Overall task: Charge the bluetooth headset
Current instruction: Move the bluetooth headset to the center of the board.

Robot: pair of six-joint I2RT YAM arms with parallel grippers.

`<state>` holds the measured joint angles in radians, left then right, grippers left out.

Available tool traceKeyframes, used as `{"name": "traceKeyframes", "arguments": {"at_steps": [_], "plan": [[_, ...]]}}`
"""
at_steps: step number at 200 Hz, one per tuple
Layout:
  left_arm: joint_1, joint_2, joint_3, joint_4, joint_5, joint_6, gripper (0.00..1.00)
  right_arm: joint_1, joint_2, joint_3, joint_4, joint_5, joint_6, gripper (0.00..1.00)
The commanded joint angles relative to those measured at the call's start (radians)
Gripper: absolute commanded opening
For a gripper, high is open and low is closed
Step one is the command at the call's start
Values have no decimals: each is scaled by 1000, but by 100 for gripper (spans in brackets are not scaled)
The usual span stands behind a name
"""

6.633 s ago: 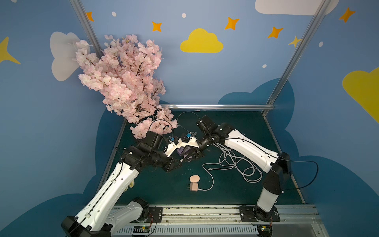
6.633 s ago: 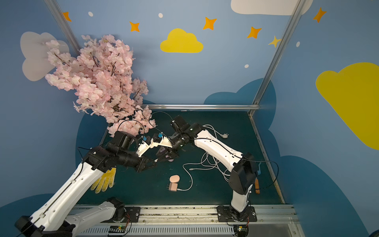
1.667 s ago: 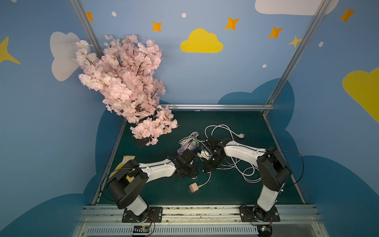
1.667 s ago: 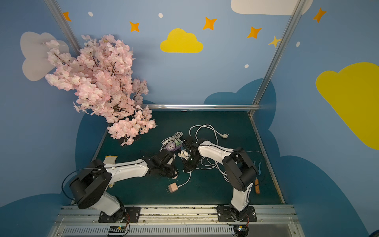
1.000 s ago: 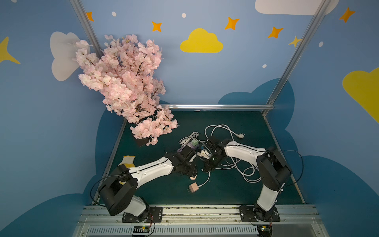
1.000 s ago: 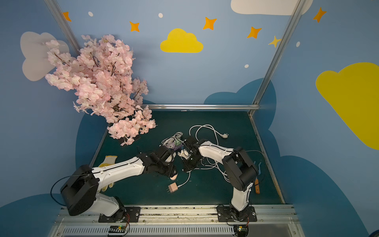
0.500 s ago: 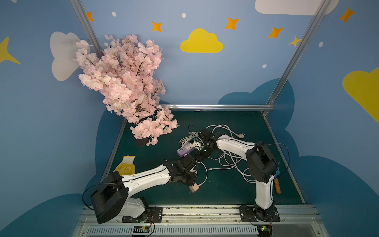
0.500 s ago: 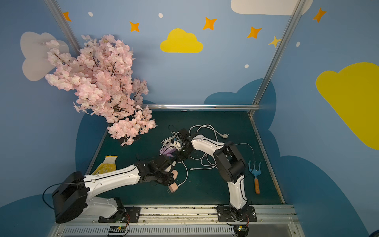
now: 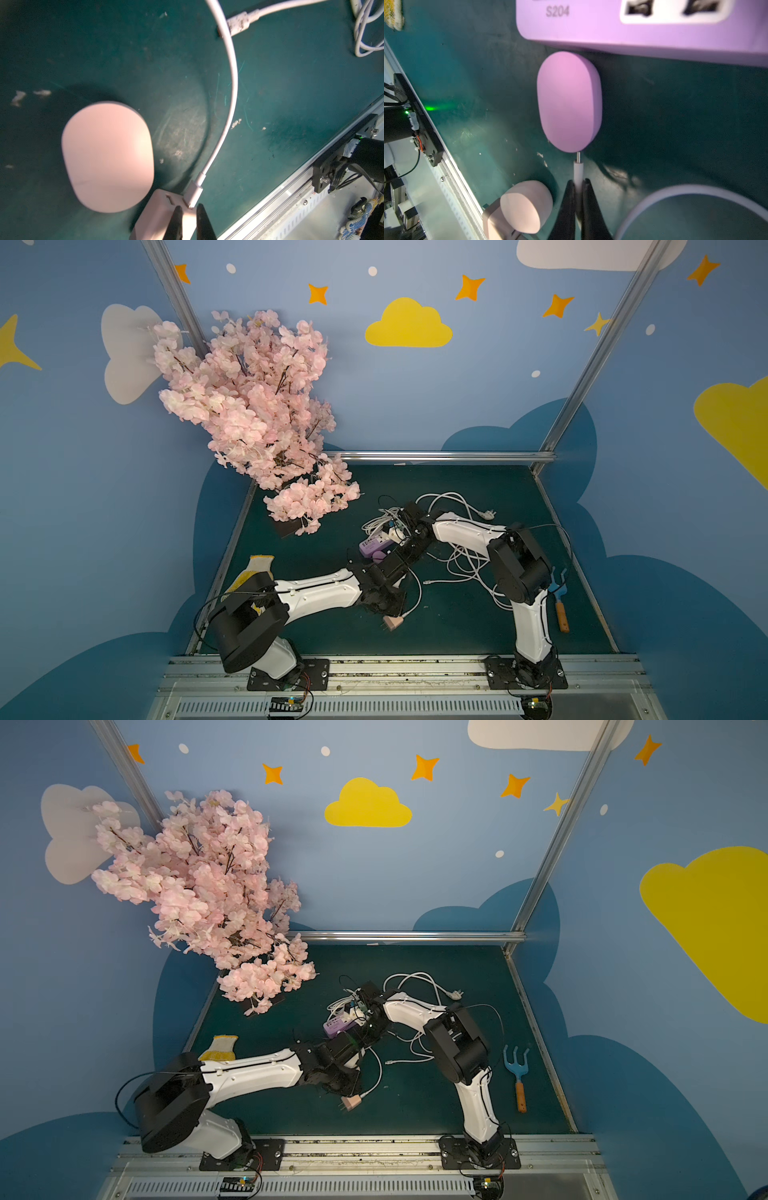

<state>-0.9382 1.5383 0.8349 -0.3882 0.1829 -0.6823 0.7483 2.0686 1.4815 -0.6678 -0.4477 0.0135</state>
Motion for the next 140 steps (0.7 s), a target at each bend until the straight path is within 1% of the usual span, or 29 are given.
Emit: {"name": "traceKeyframes", "arguments": {"at_steps": [1,50,84,112,140], "plan": [[-1,62,28,85,-42,41,15,57,11,-11,-9,-89,9,0],[7,39,-7,2,-117,21,12,59,3,-44,11,-117,14,0],[48,-11,-35,-24,-163,17,12,65,-22,-77,12,-123,21,0],[97,-40,-45,-1,-165,24,12,75,-59,-141,-5,-92,28,0],[122,-50,-41,14,-154,38,12,77,-118,-231,-18,-54,46,0]]}}
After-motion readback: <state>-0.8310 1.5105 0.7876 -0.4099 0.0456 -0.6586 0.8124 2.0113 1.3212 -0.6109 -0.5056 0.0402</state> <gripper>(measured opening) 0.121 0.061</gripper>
